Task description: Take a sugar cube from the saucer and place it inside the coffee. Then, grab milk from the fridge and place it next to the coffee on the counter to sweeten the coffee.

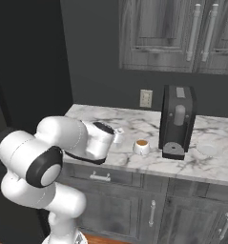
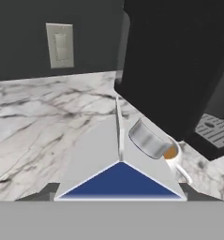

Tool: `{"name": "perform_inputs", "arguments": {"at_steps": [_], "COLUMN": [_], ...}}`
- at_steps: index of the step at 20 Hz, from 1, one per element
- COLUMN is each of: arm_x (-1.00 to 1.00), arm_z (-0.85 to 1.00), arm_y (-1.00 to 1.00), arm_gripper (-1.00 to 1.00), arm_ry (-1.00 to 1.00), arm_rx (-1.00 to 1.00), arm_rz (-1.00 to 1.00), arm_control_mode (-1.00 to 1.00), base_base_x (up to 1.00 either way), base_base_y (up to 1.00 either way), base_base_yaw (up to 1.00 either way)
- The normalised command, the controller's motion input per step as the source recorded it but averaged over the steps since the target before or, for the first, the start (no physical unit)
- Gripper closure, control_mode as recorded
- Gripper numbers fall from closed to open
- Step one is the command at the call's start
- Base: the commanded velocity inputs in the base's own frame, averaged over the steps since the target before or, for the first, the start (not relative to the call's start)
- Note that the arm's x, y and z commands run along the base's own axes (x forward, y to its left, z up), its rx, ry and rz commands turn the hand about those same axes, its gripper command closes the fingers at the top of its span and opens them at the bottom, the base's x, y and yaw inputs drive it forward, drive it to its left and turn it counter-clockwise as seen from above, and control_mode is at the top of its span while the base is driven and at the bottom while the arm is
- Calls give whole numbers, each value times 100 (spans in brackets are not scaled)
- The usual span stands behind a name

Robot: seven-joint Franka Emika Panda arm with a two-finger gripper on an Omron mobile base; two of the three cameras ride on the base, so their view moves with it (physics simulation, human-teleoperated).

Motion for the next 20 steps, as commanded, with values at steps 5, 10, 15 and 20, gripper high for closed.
{"name": "perform_inputs", "arguments": {"at_steps": [5,10,15,20], "arm_x": [1,0,0,-3], "arm_z": [0,11,66,99], "arm_y": [0,0,0,0], "arm_gripper": [-100,-100,-100,-100], "arm_ry": [0,1,-4,-6], "arm_rx": [0,0,0,0], "arm_rz": [0,0,-5,-8], "arm_control_mode": [-100,-100,-100,-100], "base_base_x": [0,0,0,0], "base_base_y": [0,0,0,0], "base_base_yaw": [0,0,0,0]}}
